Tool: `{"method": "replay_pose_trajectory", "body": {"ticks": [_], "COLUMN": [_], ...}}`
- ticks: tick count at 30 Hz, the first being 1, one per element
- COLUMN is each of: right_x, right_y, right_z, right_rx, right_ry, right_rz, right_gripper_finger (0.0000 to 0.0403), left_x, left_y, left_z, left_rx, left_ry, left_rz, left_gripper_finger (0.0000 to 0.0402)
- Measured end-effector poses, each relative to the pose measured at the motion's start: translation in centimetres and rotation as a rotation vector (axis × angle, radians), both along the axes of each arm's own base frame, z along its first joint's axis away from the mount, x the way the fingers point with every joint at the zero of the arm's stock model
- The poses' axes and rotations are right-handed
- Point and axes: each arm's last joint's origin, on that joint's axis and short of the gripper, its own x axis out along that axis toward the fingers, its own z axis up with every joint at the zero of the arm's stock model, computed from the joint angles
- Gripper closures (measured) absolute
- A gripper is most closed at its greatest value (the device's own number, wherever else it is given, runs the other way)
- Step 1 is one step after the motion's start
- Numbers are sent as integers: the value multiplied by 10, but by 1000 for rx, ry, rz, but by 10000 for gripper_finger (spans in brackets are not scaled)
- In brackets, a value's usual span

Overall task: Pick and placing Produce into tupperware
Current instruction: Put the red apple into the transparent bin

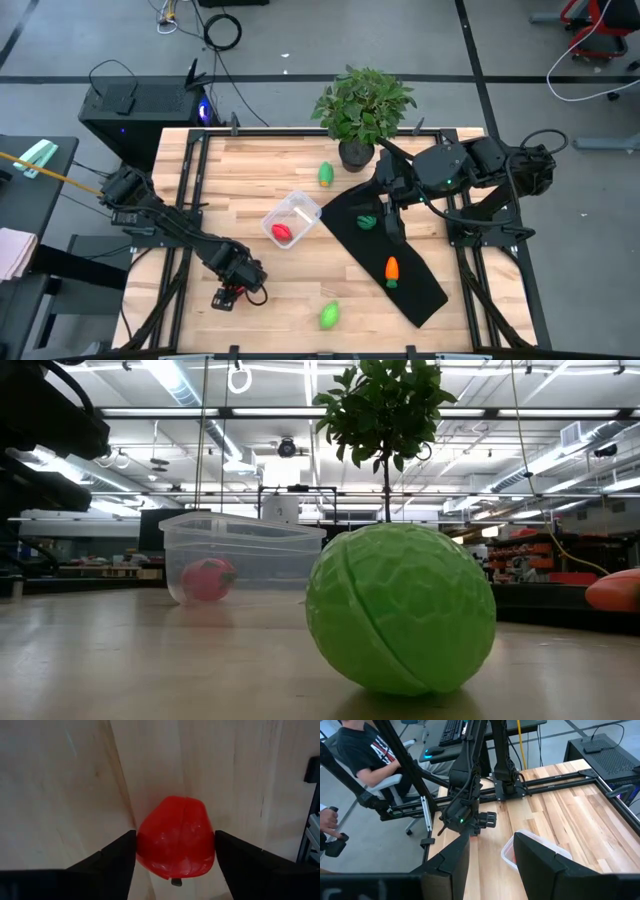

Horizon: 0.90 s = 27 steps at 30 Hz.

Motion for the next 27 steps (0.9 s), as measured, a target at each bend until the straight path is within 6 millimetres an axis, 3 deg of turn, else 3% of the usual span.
{"method": "replay_pose_trajectory", "body": {"ticks": [8, 27], "right_x": [0, 0], "right_y": [0, 0], "right_z": [0, 0], "right_rx": [0, 0], "right_ry": [0, 0], "right_rz": [0, 0], "right_gripper_finger": [243, 243], "left_x": [0, 0], "left_y": [0, 0], "left_z": [0, 0], "left_rx": [0, 2], "left_ry": [0, -2], "left_rz": [2, 2], "left_gripper_finger": [143, 179]}}
